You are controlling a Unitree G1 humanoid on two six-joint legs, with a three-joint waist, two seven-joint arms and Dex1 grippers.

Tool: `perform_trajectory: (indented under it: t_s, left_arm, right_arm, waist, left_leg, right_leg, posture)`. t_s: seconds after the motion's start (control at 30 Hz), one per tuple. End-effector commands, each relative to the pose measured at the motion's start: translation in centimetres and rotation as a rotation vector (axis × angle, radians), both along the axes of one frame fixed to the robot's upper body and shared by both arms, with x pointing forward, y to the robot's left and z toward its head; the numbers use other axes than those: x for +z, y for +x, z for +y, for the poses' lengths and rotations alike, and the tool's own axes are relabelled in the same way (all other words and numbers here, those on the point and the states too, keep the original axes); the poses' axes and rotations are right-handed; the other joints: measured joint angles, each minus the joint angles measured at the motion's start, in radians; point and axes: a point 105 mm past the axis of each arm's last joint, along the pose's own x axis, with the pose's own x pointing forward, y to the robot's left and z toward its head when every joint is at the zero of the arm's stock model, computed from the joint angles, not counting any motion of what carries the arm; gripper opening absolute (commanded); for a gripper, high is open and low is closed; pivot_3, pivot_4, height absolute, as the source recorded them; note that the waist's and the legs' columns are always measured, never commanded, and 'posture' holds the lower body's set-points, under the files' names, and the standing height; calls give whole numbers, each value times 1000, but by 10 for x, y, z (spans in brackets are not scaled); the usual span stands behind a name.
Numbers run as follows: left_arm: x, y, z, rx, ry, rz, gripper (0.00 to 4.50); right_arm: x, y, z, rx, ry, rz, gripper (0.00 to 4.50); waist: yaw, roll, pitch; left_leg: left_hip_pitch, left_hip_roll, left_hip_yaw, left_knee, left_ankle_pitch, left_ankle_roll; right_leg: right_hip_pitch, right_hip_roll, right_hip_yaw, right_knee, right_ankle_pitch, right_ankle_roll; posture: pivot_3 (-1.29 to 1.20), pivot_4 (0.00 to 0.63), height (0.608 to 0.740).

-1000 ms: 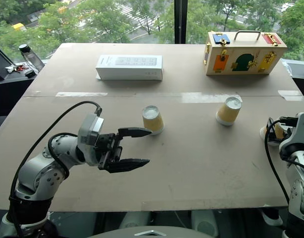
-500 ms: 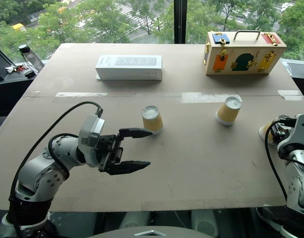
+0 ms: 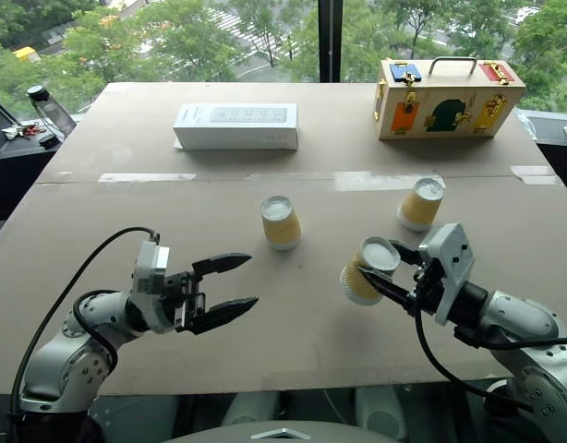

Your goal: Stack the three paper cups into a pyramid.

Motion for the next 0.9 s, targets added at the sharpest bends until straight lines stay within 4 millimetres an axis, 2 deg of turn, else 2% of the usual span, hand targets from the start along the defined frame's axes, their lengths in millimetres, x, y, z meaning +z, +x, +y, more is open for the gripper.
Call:
perform_trajectory:
  t_s: [0.03, 0.17, 0.37, 0.43, 0.67, 0.83, 0.9]
  left_arm:
    - [10, -3, 12, 27, -5, -50, 4500]
    - [12, -6, 26, 71, -6, -54, 4500]
    - [9, -11, 34, 112, 4, -47, 4500]
    - [9, -11, 37, 126, 5, -48, 4500]
    - [9, -11, 40, 141, 6, -51, 4500]
    - [9, -10, 41, 147, 5, -55, 4500]
    - [10, -10, 41, 149, 2, -60, 4500]
  right_arm:
    - [-6, 25, 12, -43, -49, -63, 2168]
    - [-5, 42, 26, -22, -52, -94, 2168]
    - [-5, 58, 40, 11, -78, -119, 2168]
    - [-4, 63, 45, 24, -82, -120, 2168]
    - [-2, 65, 63, 87, -88, -137, 2168]
    - [-8, 62, 68, 120, -107, -121, 2168]
    - [-10, 63, 67, 122, -110, -113, 3224]
  waist:
    - [13, 1, 0]
    - [8, 2, 1]
    - [4, 2, 2]
    - [3, 2, 2]
    - [3, 2, 2]
    - [3, 2, 2]
    - [3, 2, 2]
  left_leg:
    - [-2, -1, -1, -1, 0, 0]
    - [-6, -2, -2, -2, 0, 0]
    - [-6, -2, -1, -6, 0, 0]
    - [-6, -1, -1, -6, 0, 0]
    - [-4, -1, -1, -5, 0, 0]
    - [-5, -1, -1, -5, 0, 0]
    - [-4, -1, -1, -5, 0, 0]
  right_leg:
    - [-1, 0, 0, 0, 0, -1]
    - [-3, 0, 0, 0, 3, -3]
    - [-5, 0, 0, 0, 4, -1]
    - [-5, 0, 0, 0, 2, -5]
    - [-5, 1, 0, 1, 2, -5]
    - [-5, 1, 1, 1, 4, -2]
    - [-5, 1, 1, 1, 3, -3]
  posture:
    - [0, 150, 740]
    - [0, 150, 740]
    - [0, 150, 740]
    - [0, 150, 740]
    - [0, 150, 740]
    - [0, 150, 740]
    - [0, 150, 740]
